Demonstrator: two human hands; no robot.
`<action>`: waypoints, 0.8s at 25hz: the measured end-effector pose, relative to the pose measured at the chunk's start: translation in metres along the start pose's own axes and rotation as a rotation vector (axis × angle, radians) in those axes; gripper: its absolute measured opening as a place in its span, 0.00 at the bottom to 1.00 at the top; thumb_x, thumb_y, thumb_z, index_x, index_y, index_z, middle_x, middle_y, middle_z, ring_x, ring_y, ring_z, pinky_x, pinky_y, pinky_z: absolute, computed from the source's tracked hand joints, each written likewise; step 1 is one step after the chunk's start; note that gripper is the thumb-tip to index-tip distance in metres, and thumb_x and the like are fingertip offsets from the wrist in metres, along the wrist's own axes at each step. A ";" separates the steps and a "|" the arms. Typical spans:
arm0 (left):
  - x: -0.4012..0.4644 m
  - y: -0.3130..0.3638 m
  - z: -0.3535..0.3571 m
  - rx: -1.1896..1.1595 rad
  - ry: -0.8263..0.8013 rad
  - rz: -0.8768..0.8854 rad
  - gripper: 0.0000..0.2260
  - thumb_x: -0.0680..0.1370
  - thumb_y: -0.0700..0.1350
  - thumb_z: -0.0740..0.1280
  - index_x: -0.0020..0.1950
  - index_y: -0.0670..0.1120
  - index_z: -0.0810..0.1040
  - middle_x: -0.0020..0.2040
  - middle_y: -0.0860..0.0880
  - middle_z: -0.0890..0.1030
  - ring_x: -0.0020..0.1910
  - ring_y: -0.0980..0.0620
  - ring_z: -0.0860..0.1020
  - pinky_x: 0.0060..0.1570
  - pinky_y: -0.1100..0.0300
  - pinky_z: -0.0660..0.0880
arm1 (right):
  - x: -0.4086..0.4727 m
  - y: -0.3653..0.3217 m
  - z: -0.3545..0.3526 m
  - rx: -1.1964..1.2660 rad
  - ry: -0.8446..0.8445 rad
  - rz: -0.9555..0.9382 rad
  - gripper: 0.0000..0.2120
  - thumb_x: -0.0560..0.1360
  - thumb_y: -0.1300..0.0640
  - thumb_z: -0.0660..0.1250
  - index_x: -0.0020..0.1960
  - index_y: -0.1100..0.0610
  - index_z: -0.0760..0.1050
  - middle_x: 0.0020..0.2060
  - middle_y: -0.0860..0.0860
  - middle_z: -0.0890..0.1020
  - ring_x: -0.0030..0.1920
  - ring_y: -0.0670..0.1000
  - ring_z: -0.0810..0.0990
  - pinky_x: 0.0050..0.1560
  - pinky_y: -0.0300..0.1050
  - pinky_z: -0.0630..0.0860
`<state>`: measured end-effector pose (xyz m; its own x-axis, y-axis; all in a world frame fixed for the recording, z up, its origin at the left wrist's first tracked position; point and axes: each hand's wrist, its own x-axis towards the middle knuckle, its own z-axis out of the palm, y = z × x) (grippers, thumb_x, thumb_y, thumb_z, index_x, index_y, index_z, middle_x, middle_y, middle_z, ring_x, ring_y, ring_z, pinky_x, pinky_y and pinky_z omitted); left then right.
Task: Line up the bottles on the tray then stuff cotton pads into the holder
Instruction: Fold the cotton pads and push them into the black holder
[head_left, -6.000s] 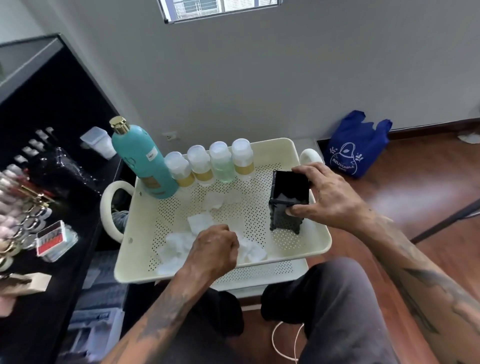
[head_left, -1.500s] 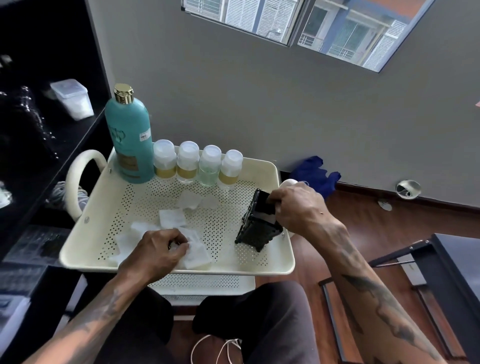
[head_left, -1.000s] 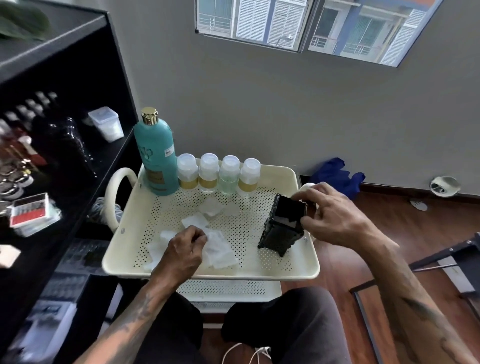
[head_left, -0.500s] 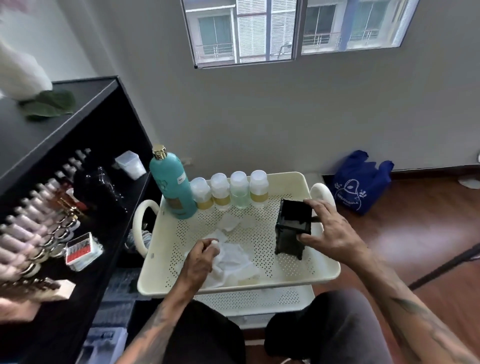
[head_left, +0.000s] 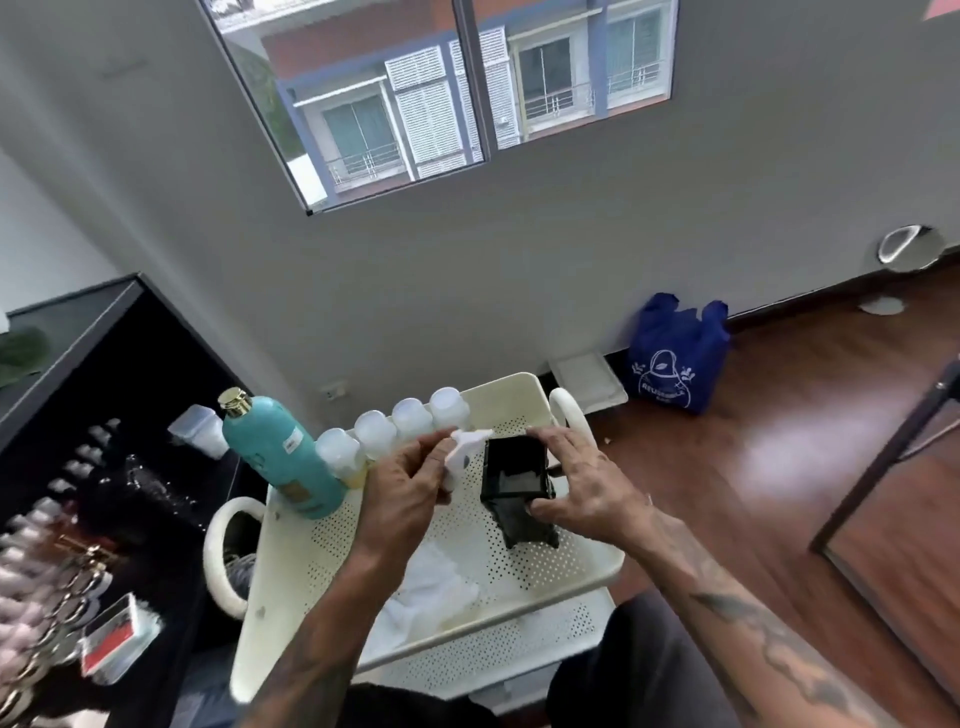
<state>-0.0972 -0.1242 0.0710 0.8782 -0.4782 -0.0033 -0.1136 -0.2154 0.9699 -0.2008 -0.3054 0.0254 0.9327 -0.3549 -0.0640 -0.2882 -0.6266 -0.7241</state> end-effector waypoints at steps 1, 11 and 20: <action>0.004 0.006 0.014 0.089 0.009 0.053 0.08 0.80 0.42 0.67 0.55 0.49 0.84 0.44 0.49 0.86 0.39 0.57 0.80 0.40 0.60 0.79 | 0.000 0.001 0.000 -0.004 0.003 -0.004 0.40 0.70 0.53 0.73 0.76 0.46 0.57 0.73 0.45 0.64 0.67 0.49 0.72 0.68 0.48 0.70; 0.019 -0.004 0.054 0.811 -0.047 0.434 0.13 0.79 0.48 0.61 0.58 0.47 0.82 0.50 0.45 0.85 0.47 0.46 0.83 0.43 0.51 0.80 | 0.004 0.010 0.009 -0.001 0.055 -0.053 0.40 0.69 0.50 0.71 0.76 0.45 0.57 0.73 0.42 0.63 0.68 0.47 0.69 0.67 0.43 0.68; 0.017 0.011 0.022 0.916 -0.170 0.422 0.14 0.74 0.37 0.65 0.55 0.50 0.83 0.55 0.54 0.81 0.41 0.52 0.80 0.43 0.53 0.79 | 0.004 0.010 0.009 -0.006 0.036 -0.059 0.41 0.69 0.50 0.71 0.77 0.45 0.55 0.74 0.42 0.61 0.69 0.47 0.69 0.69 0.46 0.69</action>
<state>-0.0938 -0.1530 0.0760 0.6148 -0.7651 0.1915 -0.7726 -0.5354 0.3412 -0.1983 -0.3072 0.0118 0.9397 -0.3420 0.0035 -0.2343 -0.6511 -0.7219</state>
